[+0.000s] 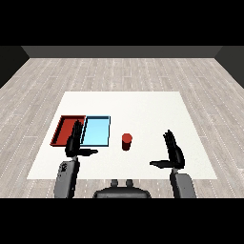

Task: Pick the red can and put it in the red box

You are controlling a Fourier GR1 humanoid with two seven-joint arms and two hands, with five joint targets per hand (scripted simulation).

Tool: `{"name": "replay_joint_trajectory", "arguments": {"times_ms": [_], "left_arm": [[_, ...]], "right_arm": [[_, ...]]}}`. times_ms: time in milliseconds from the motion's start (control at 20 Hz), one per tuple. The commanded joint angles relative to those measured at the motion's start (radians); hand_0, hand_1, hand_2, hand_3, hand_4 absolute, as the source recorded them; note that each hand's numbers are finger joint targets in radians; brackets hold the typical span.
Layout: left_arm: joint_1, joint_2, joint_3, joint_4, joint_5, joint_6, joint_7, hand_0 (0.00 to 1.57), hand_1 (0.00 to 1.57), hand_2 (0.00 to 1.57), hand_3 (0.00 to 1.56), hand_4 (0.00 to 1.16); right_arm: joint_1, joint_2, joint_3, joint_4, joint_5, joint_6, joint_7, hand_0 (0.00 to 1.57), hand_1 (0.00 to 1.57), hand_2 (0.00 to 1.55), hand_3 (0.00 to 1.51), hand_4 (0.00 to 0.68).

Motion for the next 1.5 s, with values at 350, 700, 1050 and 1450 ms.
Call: {"name": "replay_joint_trajectory", "arguments": {"times_ms": [350,700,1050,1450], "left_arm": [[0.085,-0.03,-0.04,-0.029,-0.003,-0.023,-0.175,0.0,0.0,0.0,0.0,0.0],[0.008,0.022,0.046,0.062,0.063,-0.07,-0.209,0.0,0.0,0.0,0.0,0.0],[-0.002,-0.005,0.03,0.082,0.034,-0.03,-0.221,0.0,0.0,0.0,0.0,0.0],[-0.005,0.002,0.038,0.087,0.054,-0.042,-0.218,0.0,0.0,0.0,0.0,0.0]], "right_arm": [[0.122,0.0,-0.021,-0.048,-0.037,0.099,-0.167,0.0,0.0,0.0,0.0,0.0],[-0.017,0.051,0.013,-0.013,0.019,0.019,-0.03,0.0,0.0,0.0,0.0,0.0],[-0.011,0.047,0.016,0.094,0.044,0.051,-0.102,0.0,0.0,0.0,0.0,0.0],[-0.181,0.083,0.059,0.208,0.056,-0.057,-0.061,0.0,0.0,0.0,0.0,0.0]]}}
